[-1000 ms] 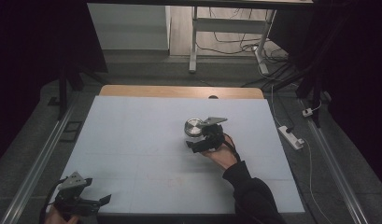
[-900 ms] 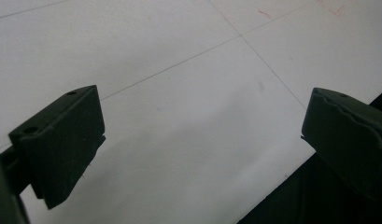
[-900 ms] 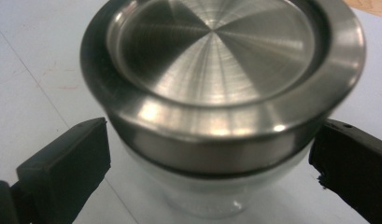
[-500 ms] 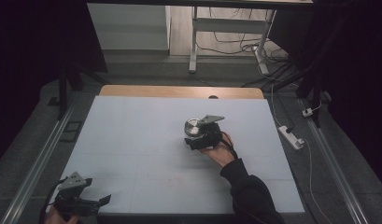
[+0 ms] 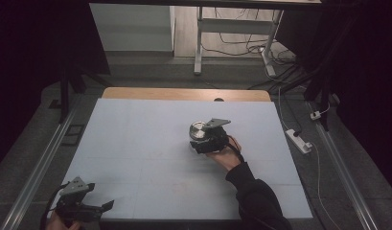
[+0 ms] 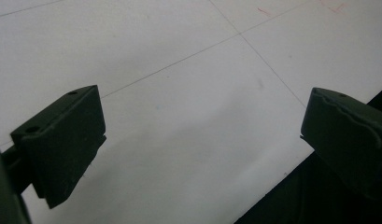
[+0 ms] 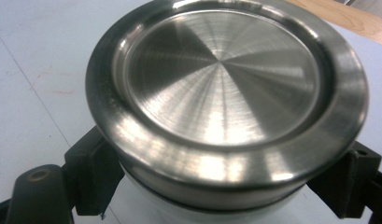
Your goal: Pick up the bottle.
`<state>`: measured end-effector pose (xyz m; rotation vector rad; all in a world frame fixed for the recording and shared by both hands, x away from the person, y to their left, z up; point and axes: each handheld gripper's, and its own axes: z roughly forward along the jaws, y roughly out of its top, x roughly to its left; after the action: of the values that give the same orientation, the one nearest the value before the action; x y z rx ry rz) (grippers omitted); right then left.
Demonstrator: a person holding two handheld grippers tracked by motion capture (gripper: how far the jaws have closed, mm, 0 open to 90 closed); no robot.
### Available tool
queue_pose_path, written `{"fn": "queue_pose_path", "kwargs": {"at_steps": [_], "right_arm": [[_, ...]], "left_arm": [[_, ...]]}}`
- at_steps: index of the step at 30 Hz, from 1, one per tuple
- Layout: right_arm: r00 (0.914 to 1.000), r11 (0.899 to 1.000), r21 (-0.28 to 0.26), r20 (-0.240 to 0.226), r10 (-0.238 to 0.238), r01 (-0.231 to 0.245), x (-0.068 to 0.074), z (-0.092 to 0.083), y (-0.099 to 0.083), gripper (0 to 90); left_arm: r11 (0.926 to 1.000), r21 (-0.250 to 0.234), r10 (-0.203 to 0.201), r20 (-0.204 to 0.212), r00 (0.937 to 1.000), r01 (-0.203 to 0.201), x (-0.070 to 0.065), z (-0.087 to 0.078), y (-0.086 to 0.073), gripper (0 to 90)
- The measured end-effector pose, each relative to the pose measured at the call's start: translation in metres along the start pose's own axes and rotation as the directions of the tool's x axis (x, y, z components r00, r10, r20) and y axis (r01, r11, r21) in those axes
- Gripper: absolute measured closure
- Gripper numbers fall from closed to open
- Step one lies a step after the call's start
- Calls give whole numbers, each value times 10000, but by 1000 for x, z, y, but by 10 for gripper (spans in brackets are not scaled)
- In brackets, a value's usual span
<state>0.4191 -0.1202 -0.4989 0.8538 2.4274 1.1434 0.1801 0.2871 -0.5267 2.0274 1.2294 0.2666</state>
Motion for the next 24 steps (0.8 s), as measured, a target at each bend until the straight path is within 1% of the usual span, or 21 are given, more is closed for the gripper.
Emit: {"fn": "queue_pose_path", "kwargs": {"at_steps": [6,12,15,22,24], "right_arm": [[9999,9999,65,-9,-159,159,3,-2,0,151],[9994,9994,202,-212,-289,293,8,-5,0,151],[9989,9993,145,-332,-337,342,11,-8,2,152],[9978,9998,-42,-617,-221,219,17,-19,5,151],[9974,9996,-64,-657,-281,277,19,-21,5,152]], "left_arm": [[10000,-8,4,4,10000,-4,0,0,0,9],[10000,-29,16,11,10000,-16,0,0,0,8],[10000,-35,14,25,10000,-14,0,0,0,9],[10000,-38,9,23,10000,-9,0,0,0,9],[10000,-36,13,26,10000,-13,0,0,0,9]]}}
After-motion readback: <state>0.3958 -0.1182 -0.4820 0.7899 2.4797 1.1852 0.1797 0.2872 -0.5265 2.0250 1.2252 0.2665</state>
